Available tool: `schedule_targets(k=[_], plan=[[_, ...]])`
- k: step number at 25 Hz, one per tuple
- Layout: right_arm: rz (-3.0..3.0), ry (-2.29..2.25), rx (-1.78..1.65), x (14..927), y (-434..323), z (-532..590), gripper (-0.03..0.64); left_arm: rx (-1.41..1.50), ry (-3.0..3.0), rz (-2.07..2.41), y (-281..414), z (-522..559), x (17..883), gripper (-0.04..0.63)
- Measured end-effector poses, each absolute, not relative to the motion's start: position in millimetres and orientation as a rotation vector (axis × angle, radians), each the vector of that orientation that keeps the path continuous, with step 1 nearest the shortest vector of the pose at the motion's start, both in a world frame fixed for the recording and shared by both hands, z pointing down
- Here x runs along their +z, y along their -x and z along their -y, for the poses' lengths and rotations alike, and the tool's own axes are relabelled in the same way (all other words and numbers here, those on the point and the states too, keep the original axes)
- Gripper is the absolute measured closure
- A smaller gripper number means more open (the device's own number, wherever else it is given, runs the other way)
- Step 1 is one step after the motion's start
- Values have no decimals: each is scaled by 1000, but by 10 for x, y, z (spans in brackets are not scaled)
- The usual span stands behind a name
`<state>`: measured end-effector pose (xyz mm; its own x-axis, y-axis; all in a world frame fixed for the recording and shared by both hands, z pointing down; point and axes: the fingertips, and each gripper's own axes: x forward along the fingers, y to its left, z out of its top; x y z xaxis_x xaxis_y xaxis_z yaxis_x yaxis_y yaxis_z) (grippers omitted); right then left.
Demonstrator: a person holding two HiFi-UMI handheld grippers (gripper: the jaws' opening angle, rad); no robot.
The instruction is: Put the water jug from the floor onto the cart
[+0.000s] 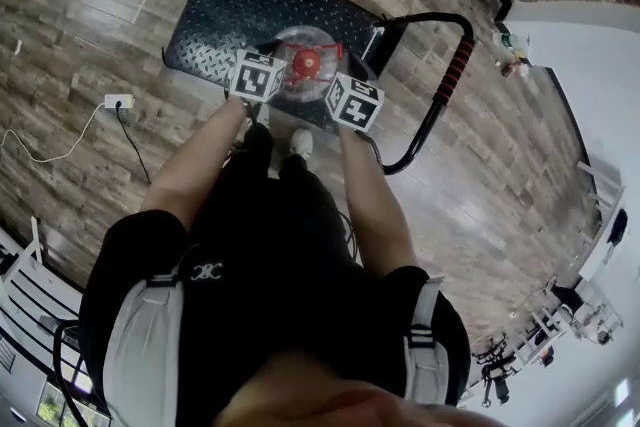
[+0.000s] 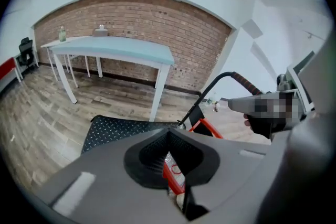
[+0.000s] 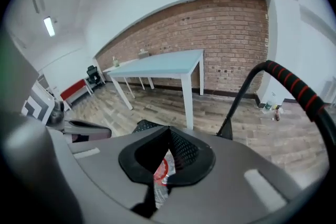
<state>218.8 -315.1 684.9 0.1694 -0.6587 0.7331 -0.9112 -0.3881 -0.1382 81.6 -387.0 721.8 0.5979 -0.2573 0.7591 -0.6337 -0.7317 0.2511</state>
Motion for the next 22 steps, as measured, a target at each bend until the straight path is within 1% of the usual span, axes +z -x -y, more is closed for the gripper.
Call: schedule_targets(k=[9,14,19,22], plan=[[1784,-2224,846,5763,-2164,3313,604,752,-2401,775,-1080,3839,6180,595],[1887,-2291,738,5229,-2172,3360,604,624,-2480,825,-1101,3918,5588,595],[1917,-2357,667,4890,-2219,3328,604,593,-2540,884,-1028,3910,5285,595],[1888,-2379,639,4835,-2263,3285,604,589,-2546,905,-1001,3880,5225,594]])
